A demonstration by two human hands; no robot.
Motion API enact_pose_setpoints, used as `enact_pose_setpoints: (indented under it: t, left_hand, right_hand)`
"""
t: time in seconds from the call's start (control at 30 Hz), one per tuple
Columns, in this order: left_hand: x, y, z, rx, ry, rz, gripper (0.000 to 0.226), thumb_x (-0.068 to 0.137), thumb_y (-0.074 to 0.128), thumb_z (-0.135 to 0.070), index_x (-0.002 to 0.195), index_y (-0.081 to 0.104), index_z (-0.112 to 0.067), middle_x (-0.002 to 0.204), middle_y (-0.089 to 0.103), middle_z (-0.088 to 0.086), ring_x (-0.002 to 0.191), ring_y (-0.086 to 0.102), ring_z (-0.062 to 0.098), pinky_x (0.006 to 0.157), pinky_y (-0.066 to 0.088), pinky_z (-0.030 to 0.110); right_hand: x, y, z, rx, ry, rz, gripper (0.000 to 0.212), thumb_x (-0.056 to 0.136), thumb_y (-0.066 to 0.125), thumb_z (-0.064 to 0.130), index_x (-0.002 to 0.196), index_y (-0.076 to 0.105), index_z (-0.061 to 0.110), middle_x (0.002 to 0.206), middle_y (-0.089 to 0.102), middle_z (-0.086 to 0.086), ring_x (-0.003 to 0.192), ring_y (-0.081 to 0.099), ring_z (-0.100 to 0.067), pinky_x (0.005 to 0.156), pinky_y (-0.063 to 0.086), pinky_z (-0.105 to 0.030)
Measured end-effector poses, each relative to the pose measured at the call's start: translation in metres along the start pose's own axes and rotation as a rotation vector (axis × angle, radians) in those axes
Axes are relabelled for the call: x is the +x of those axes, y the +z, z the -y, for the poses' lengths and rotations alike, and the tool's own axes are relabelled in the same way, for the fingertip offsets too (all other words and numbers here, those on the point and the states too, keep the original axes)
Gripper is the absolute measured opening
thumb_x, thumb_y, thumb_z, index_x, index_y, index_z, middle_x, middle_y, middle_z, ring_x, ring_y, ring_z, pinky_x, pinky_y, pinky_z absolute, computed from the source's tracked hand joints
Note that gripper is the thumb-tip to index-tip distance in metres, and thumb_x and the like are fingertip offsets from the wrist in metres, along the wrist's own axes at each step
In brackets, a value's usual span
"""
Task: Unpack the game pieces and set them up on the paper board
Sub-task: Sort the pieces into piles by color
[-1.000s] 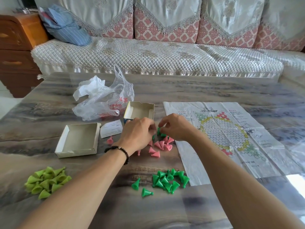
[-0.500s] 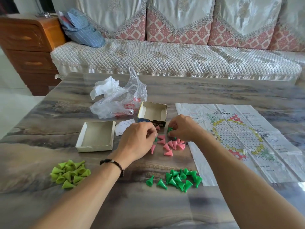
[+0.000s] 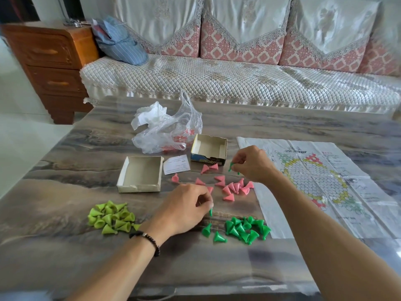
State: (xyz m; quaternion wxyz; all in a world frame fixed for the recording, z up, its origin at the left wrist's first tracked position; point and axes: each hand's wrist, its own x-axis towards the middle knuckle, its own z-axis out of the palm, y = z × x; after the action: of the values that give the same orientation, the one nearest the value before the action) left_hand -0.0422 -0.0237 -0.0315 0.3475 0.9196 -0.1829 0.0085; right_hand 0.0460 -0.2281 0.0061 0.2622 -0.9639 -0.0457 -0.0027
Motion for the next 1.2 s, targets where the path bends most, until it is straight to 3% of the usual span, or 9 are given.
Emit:
enact_pose_setpoints:
  t: [0.17,0.37,0.53,0.63,0.7,0.9,1.1,1.2]
  left_hand:
    - [-0.003,0.008,-0.012,0.03,0.055,0.046,0.016,0.088,0.062,-0.029,0.072,0.064,-0.029,0.074,0.065,-0.015,0.069,0.059,-0.001,0.075,0.048,0.024]
    - [-0.008,0.013,-0.019,-0.04,0.056,0.069,0.01,0.091,0.061,-0.025,0.087,0.069,-0.022,0.083,0.065,-0.012,0.073,0.06,0.003,0.069,0.052,0.027]
    - [-0.022,0.002,-0.015,0.068,0.065,0.004,0.028,0.097,0.046,-0.038,0.103,0.065,-0.019,0.091,0.056,-0.006,0.081,0.057,0.014,0.068,0.042,0.028]
    - [-0.031,-0.005,-0.012,0.12,0.04,0.145,0.065,0.08,0.059,-0.065,0.128,0.054,-0.021,0.111,0.056,-0.005,0.098,0.055,0.012,0.079,0.045,0.027]
    - [-0.034,-0.006,-0.018,0.217,0.049,0.247,0.086,0.069,0.069,-0.068,0.137,0.045,-0.021,0.123,0.052,-0.005,0.111,0.05,0.014,0.089,0.043,0.029]
    - [-0.028,0.003,-0.038,0.202,0.083,0.265,0.072,0.078,0.074,-0.044,0.139,0.045,-0.019,0.128,0.051,-0.001,0.117,0.049,0.016,0.086,0.038,0.023]
    - [-0.023,0.006,-0.045,0.172,0.075,0.262,0.07,0.08,0.074,-0.039,0.14,0.044,-0.02,0.132,0.05,-0.001,0.116,0.049,0.015,0.081,0.033,0.02]
    - [-0.023,0.009,-0.043,0.163,0.074,0.249,0.069,0.079,0.075,-0.039,0.139,0.045,-0.021,0.129,0.052,-0.001,0.114,0.049,0.015,0.08,0.033,0.021]
  right_hand:
    - [-0.042,-0.023,0.008,0.047,-0.057,-0.03,0.004,0.08,0.071,0.01,0.082,0.073,0.013,0.069,0.065,0.007,0.062,0.06,-0.005,0.05,0.041,-0.007]
    - [-0.092,-0.021,-0.011,-0.033,-0.01,0.071,0.006,0.079,0.07,0.013,0.082,0.075,0.016,0.067,0.065,0.009,0.061,0.056,-0.002,0.055,0.042,-0.012]
    - [-0.107,-0.009,-0.021,-0.028,0.029,0.142,0.008,0.079,0.068,0.012,0.077,0.073,0.017,0.069,0.07,0.005,0.062,0.059,-0.005,0.062,0.048,-0.024]
    - [-0.11,-0.004,-0.023,-0.027,0.019,0.12,0.008,0.084,0.066,0.017,0.08,0.072,0.02,0.073,0.067,0.01,0.067,0.056,0.001,0.067,0.045,-0.023]
    - [-0.111,-0.003,-0.022,-0.023,0.021,0.1,0.012,0.087,0.061,0.018,0.083,0.073,0.019,0.078,0.069,0.008,0.072,0.058,-0.003,0.071,0.048,-0.027]
    - [-0.122,0.0,-0.023,-0.002,0.081,0.058,0.026,0.094,0.05,0.025,0.086,0.069,0.008,0.08,0.068,-0.012,0.058,0.05,-0.014,0.058,0.041,-0.029]
    - [-0.128,0.004,-0.024,0.016,0.106,0.033,0.027,0.096,0.05,0.024,0.084,0.067,0.007,0.073,0.062,-0.005,0.063,0.051,-0.015,0.057,0.038,-0.027]
    - [-0.129,0.005,-0.023,0.033,0.107,0.015,0.025,0.095,0.05,0.023,0.085,0.068,0.009,0.079,0.066,-0.006,0.07,0.058,-0.02,0.06,0.042,-0.029]
